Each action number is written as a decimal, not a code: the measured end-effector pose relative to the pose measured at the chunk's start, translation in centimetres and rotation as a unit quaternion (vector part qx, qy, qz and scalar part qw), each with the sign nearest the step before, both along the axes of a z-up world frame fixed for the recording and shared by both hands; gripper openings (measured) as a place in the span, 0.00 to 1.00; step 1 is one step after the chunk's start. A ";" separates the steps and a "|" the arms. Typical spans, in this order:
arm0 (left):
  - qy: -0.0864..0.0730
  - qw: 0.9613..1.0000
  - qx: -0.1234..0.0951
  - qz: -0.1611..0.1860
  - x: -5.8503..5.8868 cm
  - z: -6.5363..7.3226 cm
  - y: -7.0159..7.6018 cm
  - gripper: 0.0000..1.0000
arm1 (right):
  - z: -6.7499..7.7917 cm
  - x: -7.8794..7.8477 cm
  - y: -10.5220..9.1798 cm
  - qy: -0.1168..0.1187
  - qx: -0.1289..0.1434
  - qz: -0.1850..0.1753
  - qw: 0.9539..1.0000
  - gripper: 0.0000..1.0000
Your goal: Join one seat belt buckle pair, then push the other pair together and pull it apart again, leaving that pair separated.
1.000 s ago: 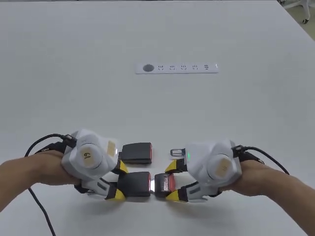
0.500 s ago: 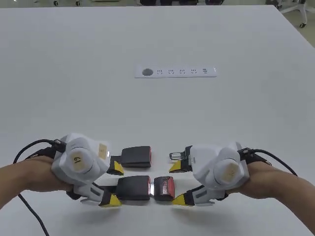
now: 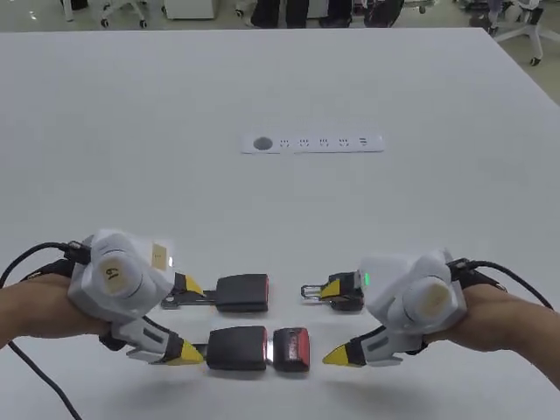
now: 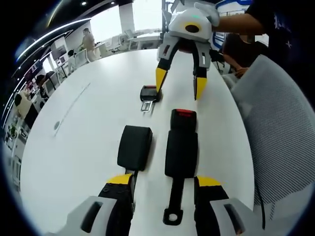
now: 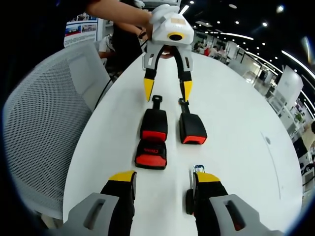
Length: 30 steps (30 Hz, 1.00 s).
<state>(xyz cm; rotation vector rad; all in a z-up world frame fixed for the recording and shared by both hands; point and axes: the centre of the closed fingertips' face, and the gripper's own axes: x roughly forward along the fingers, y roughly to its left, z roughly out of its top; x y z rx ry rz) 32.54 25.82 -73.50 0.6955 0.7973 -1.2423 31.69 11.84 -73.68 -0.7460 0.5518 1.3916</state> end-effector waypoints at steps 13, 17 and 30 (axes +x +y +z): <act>-0.015 1.000 0.000 0.007 3.2 0.9 -0.9 0.50 | 0.2 2.6 -2.0 -0.017 -0.009 -0.006 1.000 0.43; -0.013 1.000 0.003 0.003 3.9 0.8 -1.3 0.50 | -0.1 3.3 -2.5 -0.015 -0.015 -0.009 1.000 0.44; -0.001 1.000 0.019 -0.022 5.3 -0.7 -2.0 0.50 | -1.5 4.4 -3.2 -0.006 -0.025 -0.005 1.000 0.43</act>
